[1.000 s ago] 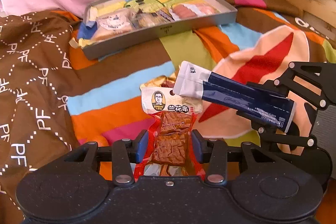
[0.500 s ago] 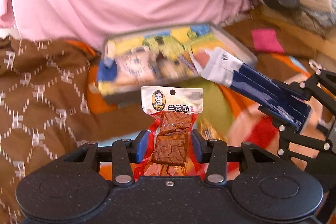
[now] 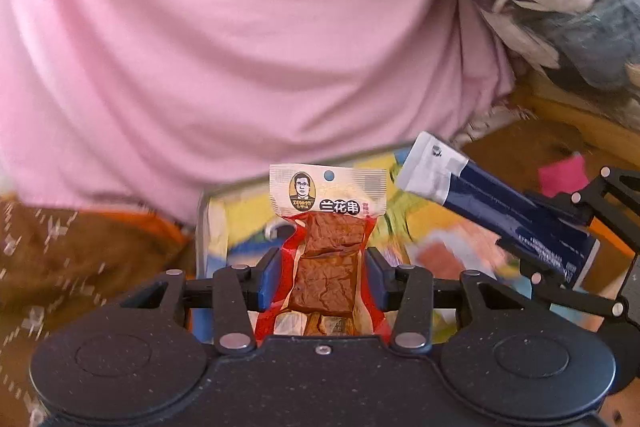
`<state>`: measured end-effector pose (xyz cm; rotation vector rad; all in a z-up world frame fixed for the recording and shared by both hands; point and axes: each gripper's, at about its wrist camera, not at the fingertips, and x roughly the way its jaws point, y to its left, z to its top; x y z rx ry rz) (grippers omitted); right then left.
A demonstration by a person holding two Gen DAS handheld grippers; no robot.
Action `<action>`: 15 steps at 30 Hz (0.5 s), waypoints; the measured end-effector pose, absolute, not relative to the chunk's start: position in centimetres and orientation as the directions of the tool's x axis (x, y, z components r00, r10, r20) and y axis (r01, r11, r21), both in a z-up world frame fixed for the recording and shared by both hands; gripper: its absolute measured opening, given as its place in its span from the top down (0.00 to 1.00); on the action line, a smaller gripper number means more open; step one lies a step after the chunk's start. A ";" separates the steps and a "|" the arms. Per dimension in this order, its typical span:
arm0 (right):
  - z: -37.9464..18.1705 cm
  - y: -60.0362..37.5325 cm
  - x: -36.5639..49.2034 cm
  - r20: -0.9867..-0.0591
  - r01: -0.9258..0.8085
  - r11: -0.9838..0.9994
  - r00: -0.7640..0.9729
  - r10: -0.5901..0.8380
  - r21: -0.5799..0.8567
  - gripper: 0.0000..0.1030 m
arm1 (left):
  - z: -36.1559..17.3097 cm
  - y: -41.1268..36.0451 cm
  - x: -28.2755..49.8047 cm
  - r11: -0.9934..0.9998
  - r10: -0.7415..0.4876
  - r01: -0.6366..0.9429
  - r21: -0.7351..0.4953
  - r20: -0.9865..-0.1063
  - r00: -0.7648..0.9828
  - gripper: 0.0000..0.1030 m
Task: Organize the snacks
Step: 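Lift the tofu packet with the left gripper while the right gripper carries the blue packet toward the tray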
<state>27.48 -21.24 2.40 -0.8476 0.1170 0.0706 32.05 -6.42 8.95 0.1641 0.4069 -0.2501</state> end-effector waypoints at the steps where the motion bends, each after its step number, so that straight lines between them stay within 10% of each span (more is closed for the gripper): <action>1: 2.4 -21.3 28.2 -0.133 -0.107 0.662 0.991 0.011 -0.742 0.65 | 8.8 -6.7 33.1 0.958 -0.208 0.268 0.101 -0.400 0.893 0.55; 15: 0.8 -24.1 36.1 -0.292 -0.171 0.692 0.955 -0.060 -0.701 0.65 | 3.5 -8.6 41.7 0.971 -0.225 0.238 -0.025 -0.437 0.871 0.55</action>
